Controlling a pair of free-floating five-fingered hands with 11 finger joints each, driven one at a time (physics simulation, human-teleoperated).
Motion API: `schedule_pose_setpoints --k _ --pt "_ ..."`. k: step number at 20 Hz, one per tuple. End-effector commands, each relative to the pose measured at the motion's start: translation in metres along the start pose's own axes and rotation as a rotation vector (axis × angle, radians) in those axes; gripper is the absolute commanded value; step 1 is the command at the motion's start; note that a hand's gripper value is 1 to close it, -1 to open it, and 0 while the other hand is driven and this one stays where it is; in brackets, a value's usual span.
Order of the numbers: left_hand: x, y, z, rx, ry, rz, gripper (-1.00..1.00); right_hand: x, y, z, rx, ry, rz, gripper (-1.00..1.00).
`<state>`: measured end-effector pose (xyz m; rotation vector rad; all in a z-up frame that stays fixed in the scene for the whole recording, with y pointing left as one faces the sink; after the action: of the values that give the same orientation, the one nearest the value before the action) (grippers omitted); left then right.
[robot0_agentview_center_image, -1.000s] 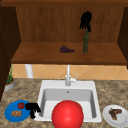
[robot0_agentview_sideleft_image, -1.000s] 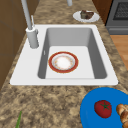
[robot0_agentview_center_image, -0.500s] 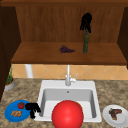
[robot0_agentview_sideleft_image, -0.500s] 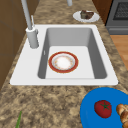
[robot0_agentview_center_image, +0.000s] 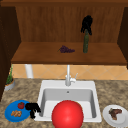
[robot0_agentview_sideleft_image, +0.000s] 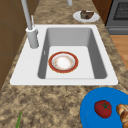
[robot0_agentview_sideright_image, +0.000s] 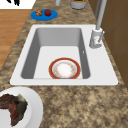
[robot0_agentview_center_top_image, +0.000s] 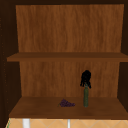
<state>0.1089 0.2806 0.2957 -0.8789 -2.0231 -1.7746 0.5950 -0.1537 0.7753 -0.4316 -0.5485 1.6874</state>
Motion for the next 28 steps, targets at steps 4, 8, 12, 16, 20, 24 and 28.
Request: schedule_pose_setpoints --k 4,8,12,16,20,24,28 --pt "0.000 0.000 0.000 0.000 0.000 0.000 0.00 -0.001 0.011 -0.014 0.002 0.001 0.000 -1.00" --pt "0.000 0.000 0.000 0.000 0.000 0.000 0.00 -0.004 0.017 -0.022 0.007 -0.002 -0.002 -1.00" --pt "0.000 0.000 0.000 0.000 0.000 0.000 0.00 -0.005 0.020 -0.028 0.030 -0.004 -0.008 -1.00" --pt "0.000 0.000 0.000 0.000 0.000 0.000 0.00 -0.004 0.020 -0.031 0.072 -0.012 -0.027 -1.00" --pt "0.000 0.000 0.000 0.000 0.000 0.000 0.00 -0.003 0.021 -0.036 0.123 -0.022 -0.049 -1.00" --pt "0.000 0.000 0.000 0.000 0.000 0.000 0.00 -0.002 0.019 -0.037 0.187 -0.032 -0.075 1.00" --pt "0.000 0.000 0.000 0.000 0.000 0.000 0.00 -0.001 0.018 -0.029 0.172 -0.035 -0.070 1.00"
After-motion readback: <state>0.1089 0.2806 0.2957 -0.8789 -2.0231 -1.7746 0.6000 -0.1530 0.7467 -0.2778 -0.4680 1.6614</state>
